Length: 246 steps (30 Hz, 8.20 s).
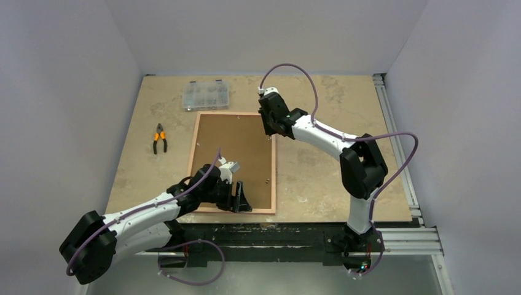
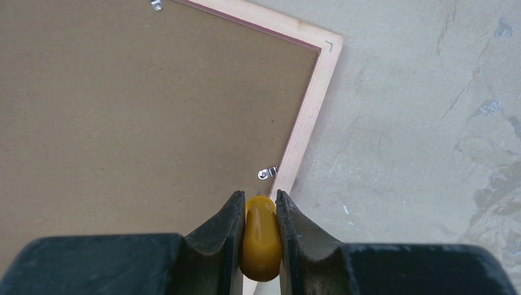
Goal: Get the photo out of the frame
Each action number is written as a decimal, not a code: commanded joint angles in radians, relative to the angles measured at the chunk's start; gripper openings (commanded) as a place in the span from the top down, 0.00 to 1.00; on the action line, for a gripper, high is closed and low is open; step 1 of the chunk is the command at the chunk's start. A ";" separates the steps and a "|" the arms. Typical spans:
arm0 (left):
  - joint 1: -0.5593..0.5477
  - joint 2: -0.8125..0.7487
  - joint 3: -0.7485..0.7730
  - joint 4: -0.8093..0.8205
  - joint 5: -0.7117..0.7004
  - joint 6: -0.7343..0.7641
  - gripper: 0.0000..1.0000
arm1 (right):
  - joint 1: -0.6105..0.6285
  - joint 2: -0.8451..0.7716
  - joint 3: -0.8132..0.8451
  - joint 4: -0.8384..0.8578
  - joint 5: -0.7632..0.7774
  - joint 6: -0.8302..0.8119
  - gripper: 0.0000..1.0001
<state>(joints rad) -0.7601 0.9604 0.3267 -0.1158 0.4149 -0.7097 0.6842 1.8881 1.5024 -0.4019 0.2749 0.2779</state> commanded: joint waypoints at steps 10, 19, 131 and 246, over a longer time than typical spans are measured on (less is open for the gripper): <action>-0.004 0.034 -0.012 -0.021 -0.004 0.027 0.32 | -0.002 -0.013 -0.067 0.137 0.134 -0.035 1.00; -0.004 0.033 0.005 -0.041 -0.020 0.025 0.32 | -0.002 0.005 -0.099 0.201 0.142 -0.029 1.00; -0.091 0.477 0.535 -0.778 -0.925 -0.209 1.00 | 0.011 -1.181 -1.032 0.113 -0.147 0.389 1.00; 0.760 0.480 0.422 -0.481 -0.154 -0.033 1.00 | 0.578 0.077 0.010 0.049 0.028 0.074 1.00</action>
<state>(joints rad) -0.0067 1.4292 0.7177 -0.6109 0.2565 -0.7731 1.2621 1.9587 1.5223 -0.3431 0.3653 0.3645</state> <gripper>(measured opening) 0.218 0.175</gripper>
